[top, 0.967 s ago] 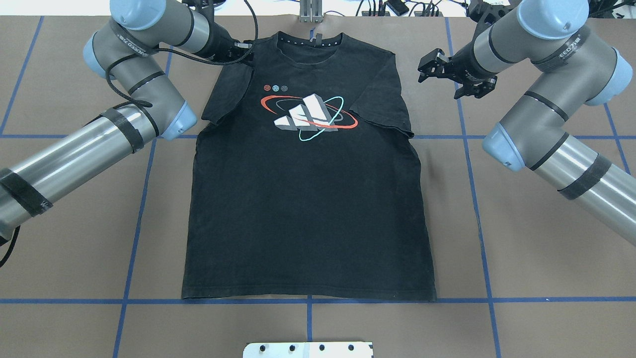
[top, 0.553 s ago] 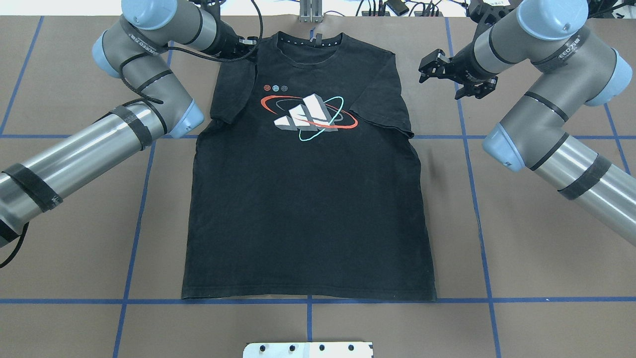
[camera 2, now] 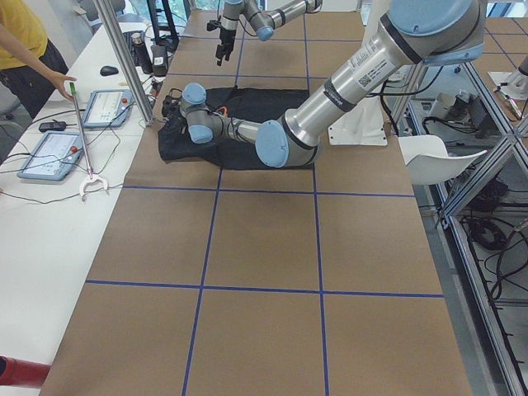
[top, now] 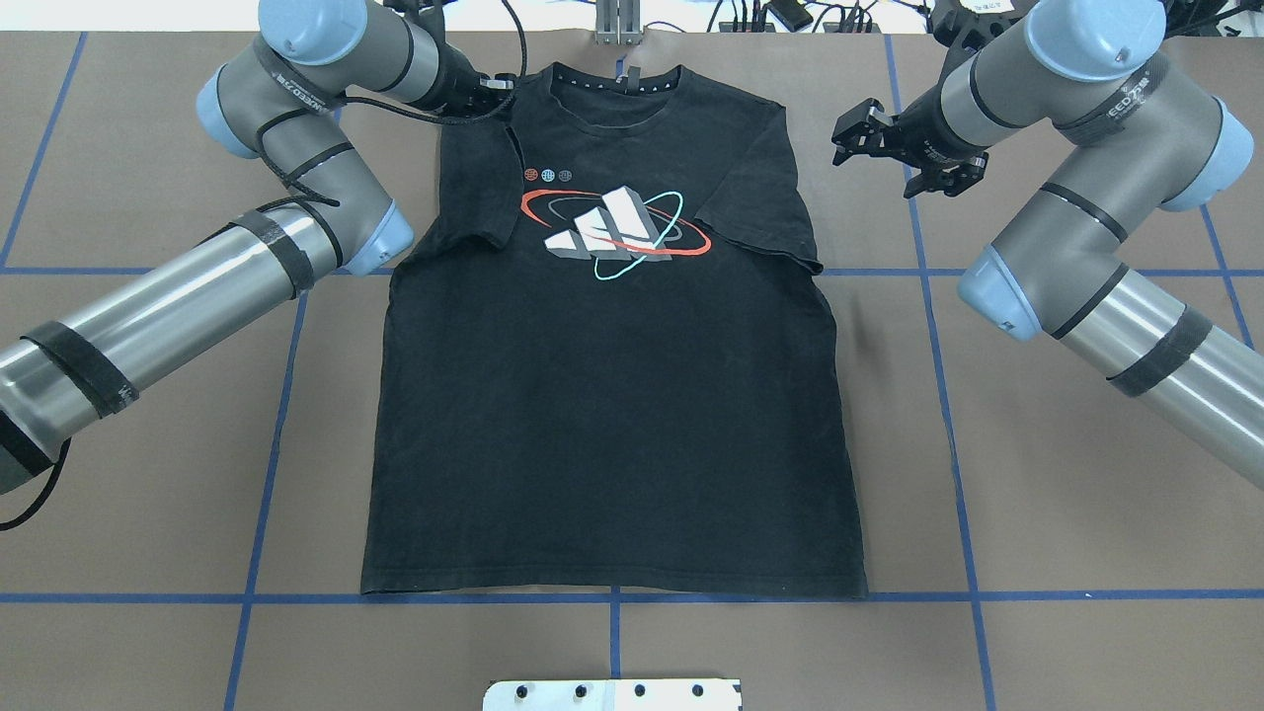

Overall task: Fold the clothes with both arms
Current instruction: 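Grasp the sleeve with the left gripper and fold it inward over the body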

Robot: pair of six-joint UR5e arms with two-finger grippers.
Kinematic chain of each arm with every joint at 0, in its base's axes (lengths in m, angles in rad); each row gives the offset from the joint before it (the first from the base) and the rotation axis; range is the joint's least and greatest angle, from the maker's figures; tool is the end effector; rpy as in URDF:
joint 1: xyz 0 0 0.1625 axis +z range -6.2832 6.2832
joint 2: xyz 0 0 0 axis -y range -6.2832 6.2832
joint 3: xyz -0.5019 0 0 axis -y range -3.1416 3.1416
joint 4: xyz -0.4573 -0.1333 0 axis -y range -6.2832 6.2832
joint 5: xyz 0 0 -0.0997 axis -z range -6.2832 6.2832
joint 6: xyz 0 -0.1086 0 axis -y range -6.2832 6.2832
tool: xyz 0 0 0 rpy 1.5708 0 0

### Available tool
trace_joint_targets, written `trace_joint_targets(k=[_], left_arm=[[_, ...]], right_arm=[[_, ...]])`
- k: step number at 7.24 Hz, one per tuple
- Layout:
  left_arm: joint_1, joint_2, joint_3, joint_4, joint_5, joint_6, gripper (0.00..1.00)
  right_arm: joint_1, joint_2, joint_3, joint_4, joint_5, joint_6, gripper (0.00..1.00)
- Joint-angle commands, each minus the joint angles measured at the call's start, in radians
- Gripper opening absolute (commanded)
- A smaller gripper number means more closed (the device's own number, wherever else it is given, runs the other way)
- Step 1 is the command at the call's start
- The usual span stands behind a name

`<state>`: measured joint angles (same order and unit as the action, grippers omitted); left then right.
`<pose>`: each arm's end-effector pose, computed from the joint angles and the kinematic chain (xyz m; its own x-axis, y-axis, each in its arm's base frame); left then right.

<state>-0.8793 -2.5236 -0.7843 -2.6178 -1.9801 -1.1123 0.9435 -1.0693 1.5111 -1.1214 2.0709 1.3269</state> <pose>0.5608 -0.8187 0.3191 0.4076 0.1443 -0.9017 0.3217 0.9014 0.2897 -0.3988 -0.6885 0.3894 0.4767 0.2965 0.8276 -0.3879 0.9157 -0.1046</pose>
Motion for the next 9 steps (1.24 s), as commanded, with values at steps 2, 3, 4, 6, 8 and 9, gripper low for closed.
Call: trace_joint_targets(k=[2,3,4,6,8,9], left_arm=[[-0.003,-0.003,-0.010,0.001,-0.002,0.000,0.77],[-0.009,-0.003,-0.047,0.005,-0.006,-0.001,0.80],[-0.010,0.002,-0.085,0.016,-0.013,-0.001,0.82],[-0.036,0.067,-0.210,0.056,-0.121,-0.006,0.83],[-0.043,0.300,-0.503,0.059,-0.126,-0.006,0.84],[-0.041,0.400,-0.645,0.097,-0.128,-0.006,0.84]], right_arm=[[0.000,0.000,0.000,0.000,0.000,0.000,1.00],[0.000,0.003,0.001,-0.001,0.000,0.001,1.00],[0.000,0.006,0.003,-0.002,0.000,0.003,1.00],[0.001,0.009,0.023,-0.005,-0.020,0.029,1.00],[-0.034,-0.026,0.102,-0.014,-0.069,0.212,1.00],[-0.084,-0.091,0.217,-0.079,-0.093,0.307,1.00]])
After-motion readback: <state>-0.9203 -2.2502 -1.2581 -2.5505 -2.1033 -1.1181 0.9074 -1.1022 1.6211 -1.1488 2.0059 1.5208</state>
